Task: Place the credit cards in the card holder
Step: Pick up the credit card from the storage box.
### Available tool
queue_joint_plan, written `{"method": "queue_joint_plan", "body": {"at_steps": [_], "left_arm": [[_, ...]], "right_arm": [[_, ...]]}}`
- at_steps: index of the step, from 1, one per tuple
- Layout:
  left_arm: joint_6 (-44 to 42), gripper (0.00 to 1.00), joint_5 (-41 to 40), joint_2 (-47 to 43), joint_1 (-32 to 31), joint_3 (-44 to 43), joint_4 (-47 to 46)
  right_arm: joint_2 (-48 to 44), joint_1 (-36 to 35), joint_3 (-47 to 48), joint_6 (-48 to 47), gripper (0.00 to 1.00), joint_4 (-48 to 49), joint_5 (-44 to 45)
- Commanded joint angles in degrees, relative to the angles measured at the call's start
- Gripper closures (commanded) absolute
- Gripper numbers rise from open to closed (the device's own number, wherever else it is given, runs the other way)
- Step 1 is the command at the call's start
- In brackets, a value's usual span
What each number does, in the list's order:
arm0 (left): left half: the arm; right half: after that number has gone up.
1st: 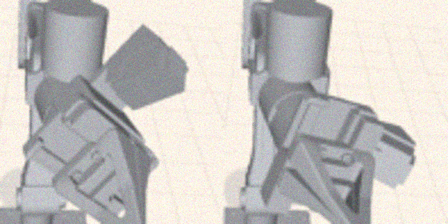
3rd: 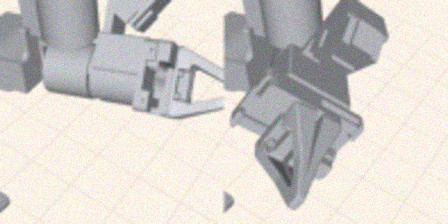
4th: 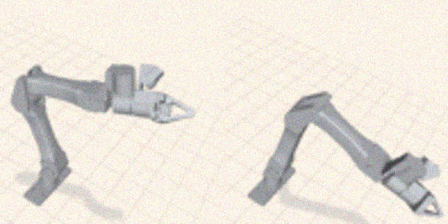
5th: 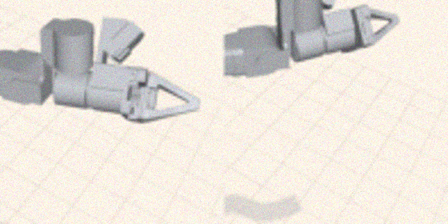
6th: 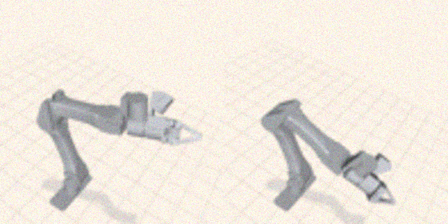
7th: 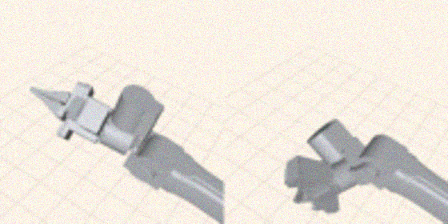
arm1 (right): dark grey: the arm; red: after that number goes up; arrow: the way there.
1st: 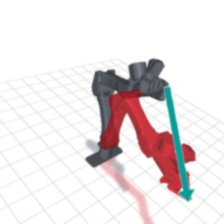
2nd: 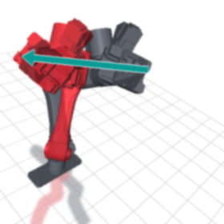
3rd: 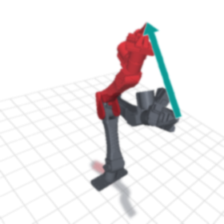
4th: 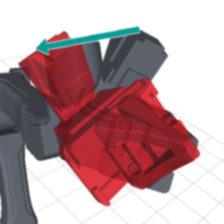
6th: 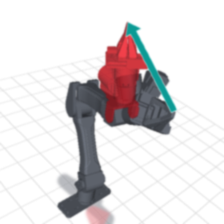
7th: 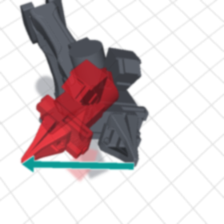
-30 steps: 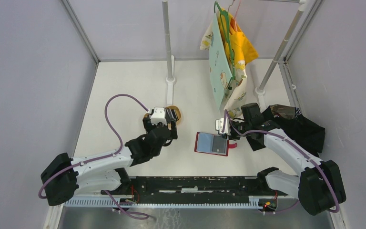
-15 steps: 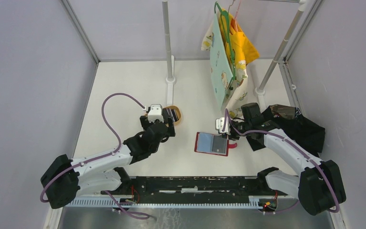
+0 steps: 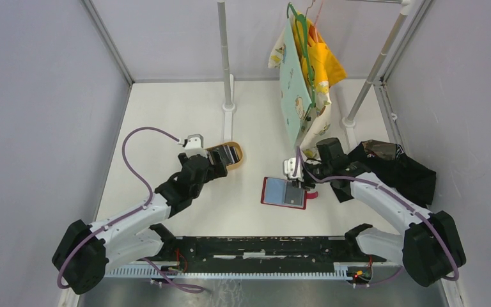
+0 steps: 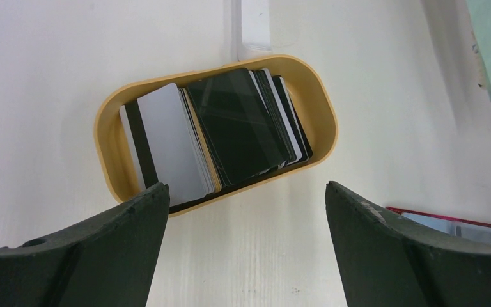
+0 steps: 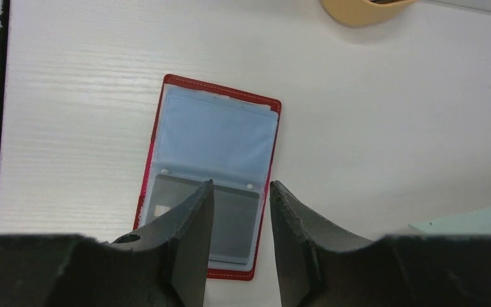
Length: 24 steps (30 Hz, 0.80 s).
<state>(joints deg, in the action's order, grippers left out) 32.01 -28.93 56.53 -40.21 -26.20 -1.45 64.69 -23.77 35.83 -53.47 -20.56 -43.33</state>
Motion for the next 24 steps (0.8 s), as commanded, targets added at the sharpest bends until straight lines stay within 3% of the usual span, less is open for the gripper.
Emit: {"method": "queue_joint_plan", "body": {"at_steps": [1,7,15,20,24], "left_arm": [[2.7,0.04,1.5,0.6,0.4,-1.2,-1.8],[1.8,0.05,-0.9,-1.2,0.7,-2.1,-1.4],[-3.7,0.00,-11.2,-5.7,0.7,-2.3,-0.9],[-4.0,0.00,-11.7,-7.9,0.8,0.4,-2.9],[-4.1,0.00,-11.0,-8.9,1.3,1.6,-4.0]], "right_arm": [[2.5,-5.6,6.3,2.6,0.55,1.7,4.4],[13.1,-12.9,22.4,4.3,0.45,-4.3,9.9],[29.4,-19.8,46.0,9.3,0.35,-8.3,15.2],[37.0,-20.5,55.4,20.7,0.29,-4.2,12.0],[41.1,-20.5,56.1,31.3,0.29,3.2,9.9]]}}
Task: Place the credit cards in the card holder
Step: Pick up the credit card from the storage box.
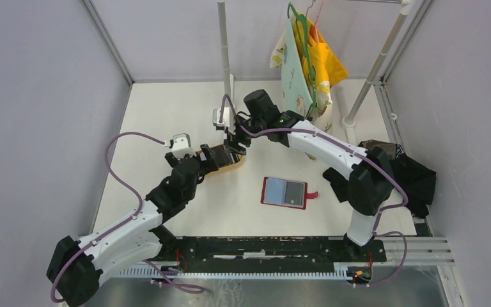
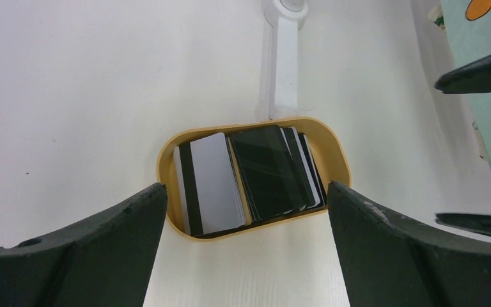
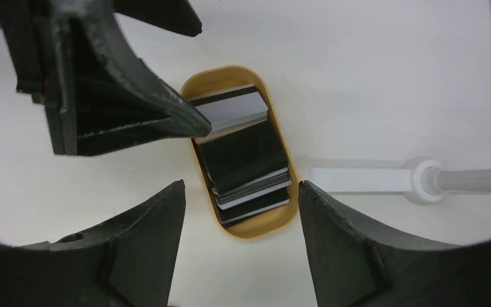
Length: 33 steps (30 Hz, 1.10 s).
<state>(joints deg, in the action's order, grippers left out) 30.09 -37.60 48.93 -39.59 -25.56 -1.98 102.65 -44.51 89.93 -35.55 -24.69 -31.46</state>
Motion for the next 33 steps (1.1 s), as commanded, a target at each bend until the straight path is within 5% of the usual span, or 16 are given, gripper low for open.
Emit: {"method": "queue_joint_plan", "body": {"at_steps": [1,8,14,33], "left_arm": [[-2.1,0.00,-2.1,-1.6,0.8,1.2,-3.5],[0.2,0.00,2.1,-2.4,5.9,2.3,-3.3],[2.1,0.00,13.6,-1.1,16.2,3.1,-4.1],[2.8,0.00,21.0,-0.2,21.9,4.2,-5.5]], "right_arm": [[4.1,0.3,1.6,16.6,0.30,9.6,-1.6],[10.2,0.2,1.1,39.4,0.33,18.0,7.8],[12.3,0.5,-3.3,52.3,0.33,21.8,11.4],[19.4,3.2,-2.4,64.8,0.29,21.3,11.3]]}}
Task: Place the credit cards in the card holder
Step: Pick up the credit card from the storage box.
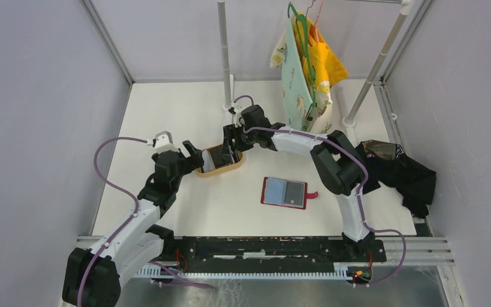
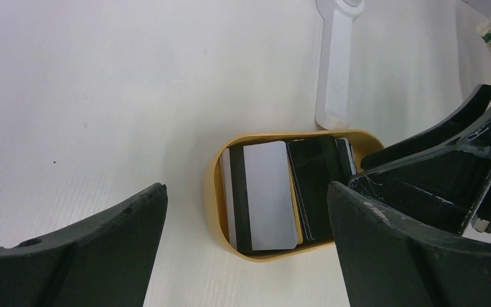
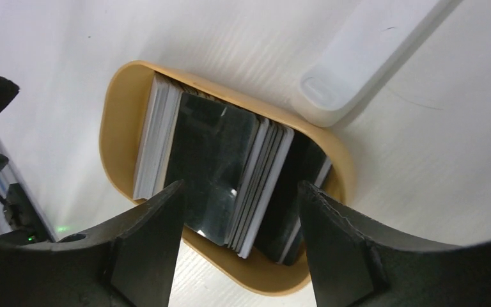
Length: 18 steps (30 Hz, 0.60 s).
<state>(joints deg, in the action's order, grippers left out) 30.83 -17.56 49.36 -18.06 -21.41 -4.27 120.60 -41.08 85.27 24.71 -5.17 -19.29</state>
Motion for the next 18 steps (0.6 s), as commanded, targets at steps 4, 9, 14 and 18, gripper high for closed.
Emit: {"method": "queue_joint_plan", "body": {"at_steps": [4,9,14,18], "left_arm": [[2.1,0.00,0.9,-0.8,0.4,0.2,-3.3],[2.2,0.00,1.0,-1.0,0.5,0.3,-3.3],[2.2,0.00,1.0,-1.2,0.6,0.5,-3.4],[2.2,0.00,1.0,-1.3,0.5,0.6,-3.4]], "right_arm": [[1.9,-0.2,2.3,7.3,0.28,1.5,0.0],[2.3,-0.4,2.4,9.7,0.28,0.8,0.9],[3.1,-0.7,2.4,12.4,0.27,0.6,0.2],[4.0,-1.0,3.1,14.0,0.27,0.4,-1.1]]}}
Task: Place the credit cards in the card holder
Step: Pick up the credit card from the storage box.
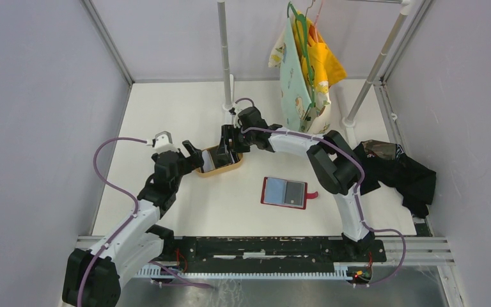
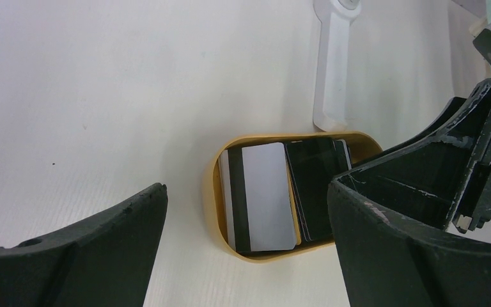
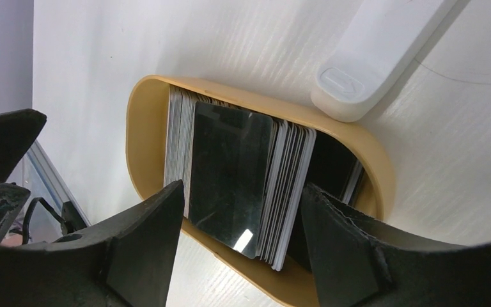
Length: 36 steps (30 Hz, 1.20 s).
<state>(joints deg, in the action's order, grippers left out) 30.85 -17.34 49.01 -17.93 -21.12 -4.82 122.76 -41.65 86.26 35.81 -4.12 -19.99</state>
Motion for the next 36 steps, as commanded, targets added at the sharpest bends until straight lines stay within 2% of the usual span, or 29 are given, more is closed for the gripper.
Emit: {"method": "queue_joint_plan", "body": {"at_steps": [1,7,15,27,34,36], "left_arm": [[2.3,0.00,0.7,-1.0,0.4,0.3,-2.8],[2.3,0.00,0.7,-1.4,0.5,0.5,-2.9],[2.4,0.00,0.7,-1.7,0.5,0.7,-3.0],[2.3,0.04,1.0,-2.1,0.6,1.0,-3.3],[2.2,0.07,1.2,-2.0,0.6,1.0,-3.4],[2.1,0.09,1.3,-1.9,0.6,1.0,-3.5]], "right_arm": [[2.0,-0.5,2.3,3.2,0.27,-0.6,-0.6],[2.3,-0.5,1.9,4.2,0.29,1.7,-4.2],[-0.1,-0.3,-1.7,7.0,0.36,10.4,-11.7],[-1.4,0.0,-6.0,13.1,0.43,19.8,-16.7],[1.1,-0.1,-5.1,14.1,0.38,20.9,-17.6],[1.7,-0.1,-3.9,12.1,0.36,18.5,-16.6]]}}
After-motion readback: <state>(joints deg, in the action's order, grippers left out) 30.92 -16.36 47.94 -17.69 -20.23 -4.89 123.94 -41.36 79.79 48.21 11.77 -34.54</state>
